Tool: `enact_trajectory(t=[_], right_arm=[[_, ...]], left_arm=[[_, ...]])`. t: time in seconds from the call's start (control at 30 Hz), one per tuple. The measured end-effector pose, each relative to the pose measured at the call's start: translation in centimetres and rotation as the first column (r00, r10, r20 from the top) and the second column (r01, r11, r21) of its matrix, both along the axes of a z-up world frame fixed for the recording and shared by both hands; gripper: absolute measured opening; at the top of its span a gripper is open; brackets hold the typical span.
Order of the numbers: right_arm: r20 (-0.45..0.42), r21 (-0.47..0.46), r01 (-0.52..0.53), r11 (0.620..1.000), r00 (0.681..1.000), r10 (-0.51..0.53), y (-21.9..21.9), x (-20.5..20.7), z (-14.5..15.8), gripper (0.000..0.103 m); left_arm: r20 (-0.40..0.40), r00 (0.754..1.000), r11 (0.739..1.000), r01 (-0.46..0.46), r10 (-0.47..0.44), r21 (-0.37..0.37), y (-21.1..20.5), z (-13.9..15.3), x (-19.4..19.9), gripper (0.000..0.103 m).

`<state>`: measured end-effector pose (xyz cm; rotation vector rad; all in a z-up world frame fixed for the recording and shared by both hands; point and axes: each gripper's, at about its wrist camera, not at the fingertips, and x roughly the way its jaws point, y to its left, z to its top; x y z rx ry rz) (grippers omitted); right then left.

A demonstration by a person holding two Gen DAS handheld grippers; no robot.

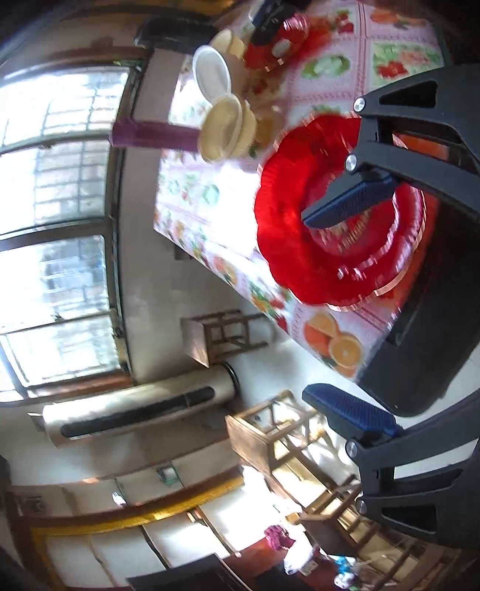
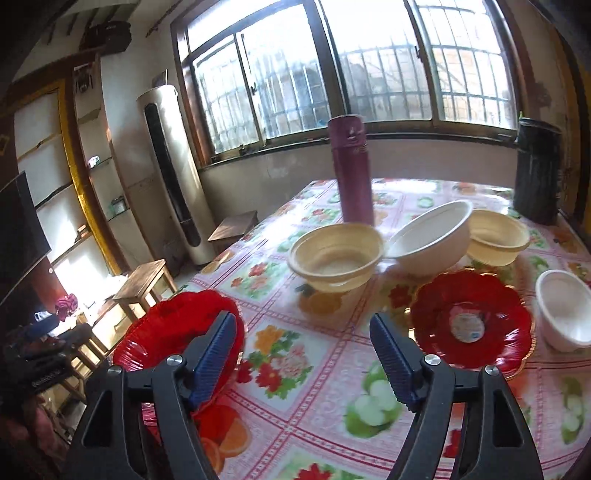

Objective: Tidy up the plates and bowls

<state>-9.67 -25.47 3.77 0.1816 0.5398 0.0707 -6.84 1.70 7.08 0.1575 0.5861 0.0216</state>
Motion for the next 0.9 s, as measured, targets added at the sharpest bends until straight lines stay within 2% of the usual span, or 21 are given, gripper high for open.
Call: enact_trajectory(t=[0.1,0.2,0.27,0.37,0.43,0.53,0.73,0.9], right_arm=[[-0.002,0.008,0.052,0.999,0.999,-0.052,-4.4,-1.7,0.8,0.077],[-0.030,0.025,0.111,0.993,0.993,-0.111,-9.2,-2.5,0.8,0.077],[-0.058,0.041,0.148,0.988,0.988,-0.145,-11.9,-3.2,0.4,0.077],[-0.102,0.079,0.194,0.978,0.977,-0.186,-15.5,-3.4,-0.8,0.077],[-0.136,0.113,0.213,0.970,0.971,-0.198,-17.4,-3.3,-1.9,0.077],[-0.180,0.175,0.234,0.956,0.963,-0.202,-19.1,-2.6,-3.5,0.077],[-0.259,0.277,0.260,0.925,0.947,-0.189,-20.9,-0.5,-6.3,0.077],[-0.296,0.280,0.294,0.914,0.932,-0.209,-21.6,1.1,-7.4,0.077]], left_arm=[[-0.032,0.983,0.980,0.178,-0.181,-0.088,-4.3,1.4,0.2,0.089],[-0.157,0.929,0.938,0.312,-0.334,-0.147,-9.8,0.4,2.3,0.089],[-0.247,0.886,0.916,0.354,-0.392,-0.187,-13.7,-1.1,4.3,0.089],[-0.363,0.824,0.900,0.376,-0.434,-0.222,-18.6,-3.8,7.0,0.089],[-0.411,0.801,0.899,0.367,-0.436,-0.239,-20.9,-5.3,7.9,0.089],[-0.436,0.791,0.901,0.346,-0.430,-0.262,-23.0,-6.8,8.5,0.089],[-0.448,0.790,0.908,0.345,-0.418,-0.240,-26.0,-8.2,10.2,0.089],[-0.473,0.776,0.907,0.336,-0.419,-0.252,-27.2,-9.5,11.6,0.089]])
